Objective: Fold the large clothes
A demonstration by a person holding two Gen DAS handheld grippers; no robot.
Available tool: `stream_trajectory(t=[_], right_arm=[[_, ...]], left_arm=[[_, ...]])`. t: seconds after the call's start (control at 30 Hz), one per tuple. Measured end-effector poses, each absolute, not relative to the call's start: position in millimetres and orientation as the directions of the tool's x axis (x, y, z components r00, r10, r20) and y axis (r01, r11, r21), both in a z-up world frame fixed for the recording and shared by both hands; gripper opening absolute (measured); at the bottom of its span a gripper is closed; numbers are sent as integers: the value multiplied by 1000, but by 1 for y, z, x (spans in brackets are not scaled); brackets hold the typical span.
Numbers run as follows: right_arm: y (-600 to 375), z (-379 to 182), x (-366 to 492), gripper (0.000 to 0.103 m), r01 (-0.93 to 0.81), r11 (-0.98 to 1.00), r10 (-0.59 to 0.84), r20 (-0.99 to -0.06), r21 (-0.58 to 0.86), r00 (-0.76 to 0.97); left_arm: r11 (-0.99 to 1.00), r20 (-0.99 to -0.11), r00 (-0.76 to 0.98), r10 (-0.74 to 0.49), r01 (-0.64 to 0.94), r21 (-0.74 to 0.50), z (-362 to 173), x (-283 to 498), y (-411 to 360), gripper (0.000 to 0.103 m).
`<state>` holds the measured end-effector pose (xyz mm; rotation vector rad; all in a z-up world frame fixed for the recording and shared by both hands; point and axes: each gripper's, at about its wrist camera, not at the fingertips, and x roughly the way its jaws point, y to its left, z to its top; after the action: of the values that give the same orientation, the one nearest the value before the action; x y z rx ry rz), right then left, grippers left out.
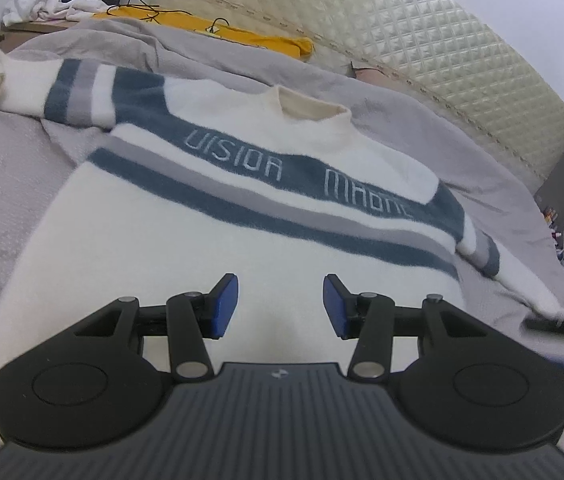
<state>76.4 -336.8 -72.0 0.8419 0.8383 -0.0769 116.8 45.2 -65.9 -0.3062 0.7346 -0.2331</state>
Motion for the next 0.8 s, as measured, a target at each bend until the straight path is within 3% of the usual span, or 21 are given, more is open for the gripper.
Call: stream_trajectory(t=[0.2,0.57,0.6,0.63,0.7,0.8], right_arm=[[-310,-114,58,58,401,692,291,-740,600,606],[-279,-137,54,56,312,616,514,-670,723,536],[-274,-135,53,45,291,629,522,-669,721,529],[-271,-134,53,28,278,641,523,-672,716,525],[-269,-129,53,20,252,643,527,-657,723,539],[-279,-116,54,17,210,607,546,-595,766,589]], left_arm=[[939,-640,708,-299,99,-330,-70,116,44,53],[937,-680,671,-296,67,-343,-70,116,53,53],[936,-685,666,-295,57,-348,-69,116,57,53],[934,-692,659,-295,45,-355,-67,117,63,54],[929,-708,643,-291,14,-369,-62,119,75,55],[901,-724,621,-299,-65,-428,-53,122,106,55]])
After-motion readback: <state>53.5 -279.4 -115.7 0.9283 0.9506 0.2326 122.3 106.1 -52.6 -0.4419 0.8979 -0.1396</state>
